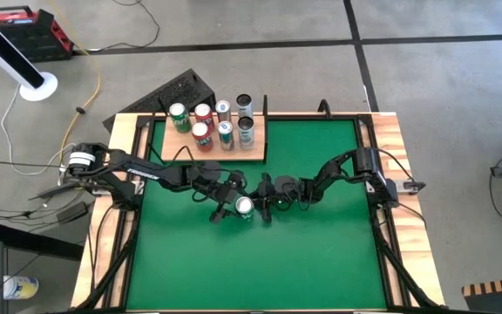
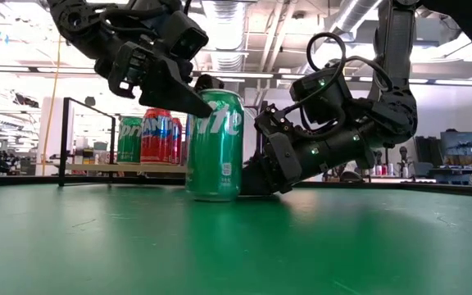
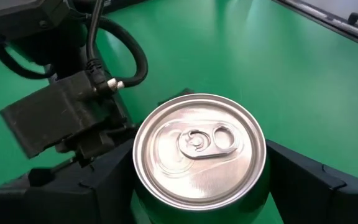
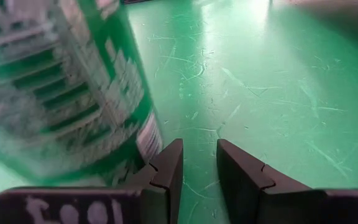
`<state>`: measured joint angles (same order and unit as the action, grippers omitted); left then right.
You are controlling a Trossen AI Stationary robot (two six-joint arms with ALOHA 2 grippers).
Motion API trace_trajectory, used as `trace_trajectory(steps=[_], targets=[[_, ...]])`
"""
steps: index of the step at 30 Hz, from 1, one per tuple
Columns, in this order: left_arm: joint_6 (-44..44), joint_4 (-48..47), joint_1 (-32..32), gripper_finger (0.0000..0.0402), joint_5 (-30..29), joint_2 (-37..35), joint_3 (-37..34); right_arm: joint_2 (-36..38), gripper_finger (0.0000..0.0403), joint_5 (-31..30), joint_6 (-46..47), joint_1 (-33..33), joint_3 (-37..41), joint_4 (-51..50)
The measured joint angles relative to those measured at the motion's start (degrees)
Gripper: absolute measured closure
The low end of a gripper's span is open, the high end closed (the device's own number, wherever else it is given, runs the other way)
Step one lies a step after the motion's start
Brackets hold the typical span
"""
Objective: Place canned beverage on shelf
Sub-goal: Put the green soda can on the shelf aligned with the other green soda can
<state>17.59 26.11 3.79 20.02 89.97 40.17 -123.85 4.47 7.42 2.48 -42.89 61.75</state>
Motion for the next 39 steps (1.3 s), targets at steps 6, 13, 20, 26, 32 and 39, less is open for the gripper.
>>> trace_trajectory(steps=[6, 13, 20, 26, 32, 39], targets=[[0.28, -8.1, -0.03, 0.0113, -4.8, -8.95, 1.19, 0.0, 0.0281, 0.04, 0.02, 0.0, 0.0, -0.06], [0.11, -24.08, 0.04, 0.0109, -17.56, -23.69, 1.22, 0.0, 0.0281, 0.11, 0.02, 0.0, 0.0, -0.04], [-1.79, -29.05, 0.0, 0.0108, -23.09, -34.53, -2.25, 0.0, 0.0281, 0.15, -0.06, 0.02, 0.0, 0.05], [-4.76, -30.3, 0.02, 0.0107, -26.82, -38.49, -3.68, 0.0, 0.0281, 0.13, 1.82, -0.3, -0.59, 0.64], [-7.61, -35.36, -0.02, 0.0107, -27.88, -40.49, -3.96, -0.09, 0.0281, 0.12, 8.89, -1.87, -3.55, 0.21], [-8.21, -41.15, 0.0, 0.0107, -29.73, -45.19, -3.96, -0.17, 0.0281, 0.19, 11.81, -5.14, -6.21, -0.39]])
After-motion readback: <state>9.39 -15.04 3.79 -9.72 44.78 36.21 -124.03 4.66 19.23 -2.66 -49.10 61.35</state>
